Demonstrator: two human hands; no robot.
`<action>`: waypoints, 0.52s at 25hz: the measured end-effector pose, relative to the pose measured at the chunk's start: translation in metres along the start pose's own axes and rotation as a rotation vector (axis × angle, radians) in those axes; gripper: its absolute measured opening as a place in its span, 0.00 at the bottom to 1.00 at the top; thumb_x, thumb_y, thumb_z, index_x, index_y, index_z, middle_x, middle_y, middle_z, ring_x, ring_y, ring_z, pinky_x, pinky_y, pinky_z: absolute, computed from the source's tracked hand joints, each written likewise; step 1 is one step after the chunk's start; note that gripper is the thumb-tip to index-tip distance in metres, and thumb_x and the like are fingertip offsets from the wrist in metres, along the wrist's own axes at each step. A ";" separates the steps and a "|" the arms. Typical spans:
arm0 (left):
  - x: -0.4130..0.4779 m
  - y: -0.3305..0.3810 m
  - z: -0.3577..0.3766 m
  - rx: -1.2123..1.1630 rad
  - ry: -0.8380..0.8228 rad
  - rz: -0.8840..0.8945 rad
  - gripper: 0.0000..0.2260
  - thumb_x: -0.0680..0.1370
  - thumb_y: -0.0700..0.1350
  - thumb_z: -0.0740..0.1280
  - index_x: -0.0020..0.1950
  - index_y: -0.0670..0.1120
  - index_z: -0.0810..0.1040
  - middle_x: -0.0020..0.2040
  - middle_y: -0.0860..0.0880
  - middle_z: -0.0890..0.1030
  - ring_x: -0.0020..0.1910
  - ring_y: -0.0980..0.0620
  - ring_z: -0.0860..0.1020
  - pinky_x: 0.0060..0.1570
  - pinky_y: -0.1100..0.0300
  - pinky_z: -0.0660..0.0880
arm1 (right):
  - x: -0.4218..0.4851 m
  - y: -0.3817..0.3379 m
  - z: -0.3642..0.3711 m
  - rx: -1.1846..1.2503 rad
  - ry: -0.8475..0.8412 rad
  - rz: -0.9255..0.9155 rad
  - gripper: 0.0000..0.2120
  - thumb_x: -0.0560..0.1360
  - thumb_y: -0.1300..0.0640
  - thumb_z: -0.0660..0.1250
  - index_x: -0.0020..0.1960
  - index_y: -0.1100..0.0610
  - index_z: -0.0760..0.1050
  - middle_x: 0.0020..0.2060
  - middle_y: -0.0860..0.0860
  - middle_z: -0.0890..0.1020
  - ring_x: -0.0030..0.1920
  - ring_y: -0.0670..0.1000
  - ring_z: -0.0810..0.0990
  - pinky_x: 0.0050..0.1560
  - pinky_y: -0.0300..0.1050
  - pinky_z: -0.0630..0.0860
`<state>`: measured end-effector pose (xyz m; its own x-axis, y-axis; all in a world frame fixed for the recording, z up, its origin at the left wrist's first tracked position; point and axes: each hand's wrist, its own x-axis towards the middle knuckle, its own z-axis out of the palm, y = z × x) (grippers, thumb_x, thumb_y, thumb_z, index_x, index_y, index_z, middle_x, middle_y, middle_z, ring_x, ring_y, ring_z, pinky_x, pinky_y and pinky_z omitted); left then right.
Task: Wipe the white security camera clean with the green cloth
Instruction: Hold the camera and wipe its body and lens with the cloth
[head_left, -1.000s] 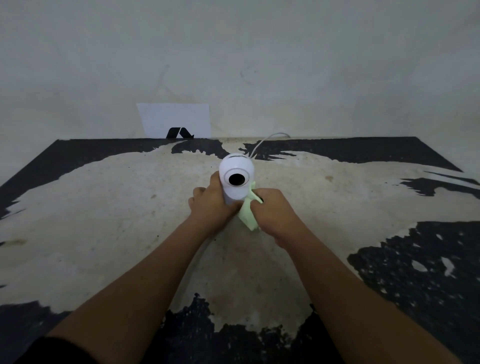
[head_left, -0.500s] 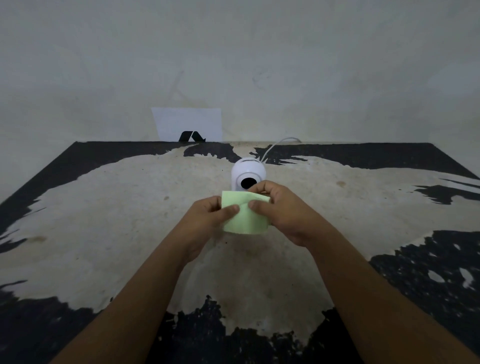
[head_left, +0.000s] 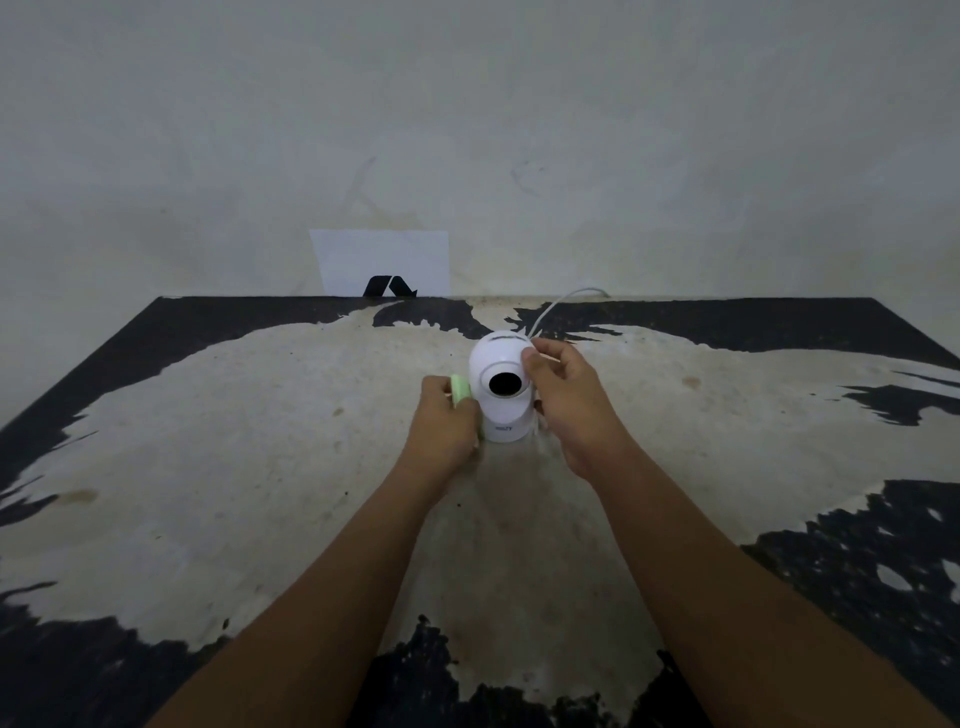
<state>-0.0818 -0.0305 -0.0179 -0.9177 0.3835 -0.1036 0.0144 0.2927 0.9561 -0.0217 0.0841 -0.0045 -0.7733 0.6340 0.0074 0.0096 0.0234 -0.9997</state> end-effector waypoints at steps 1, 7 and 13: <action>0.000 -0.003 0.006 0.058 -0.018 0.048 0.13 0.77 0.41 0.59 0.62 0.46 0.66 0.55 0.45 0.75 0.48 0.50 0.75 0.47 0.55 0.75 | 0.000 0.002 0.000 0.004 0.014 -0.008 0.14 0.78 0.49 0.62 0.62 0.51 0.72 0.50 0.45 0.79 0.50 0.44 0.78 0.47 0.43 0.76; -0.001 0.014 0.011 -0.075 0.021 0.232 0.18 0.78 0.39 0.56 0.68 0.49 0.71 0.62 0.47 0.78 0.58 0.48 0.76 0.58 0.53 0.75 | 0.004 0.010 0.002 -0.004 0.031 -0.006 0.16 0.76 0.46 0.63 0.61 0.51 0.73 0.58 0.51 0.80 0.56 0.50 0.79 0.59 0.56 0.77; 0.000 -0.001 0.016 0.073 -0.052 0.263 0.19 0.79 0.45 0.59 0.71 0.49 0.67 0.65 0.46 0.76 0.62 0.47 0.75 0.63 0.48 0.73 | 0.004 0.011 0.004 -0.021 0.060 -0.002 0.15 0.76 0.46 0.63 0.61 0.50 0.73 0.57 0.50 0.80 0.56 0.50 0.79 0.60 0.57 0.77</action>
<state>-0.0755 -0.0164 -0.0232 -0.8569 0.4988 0.1298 0.2799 0.2389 0.9298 -0.0270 0.0843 -0.0159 -0.7341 0.6790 0.0110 0.0221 0.0401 -0.9990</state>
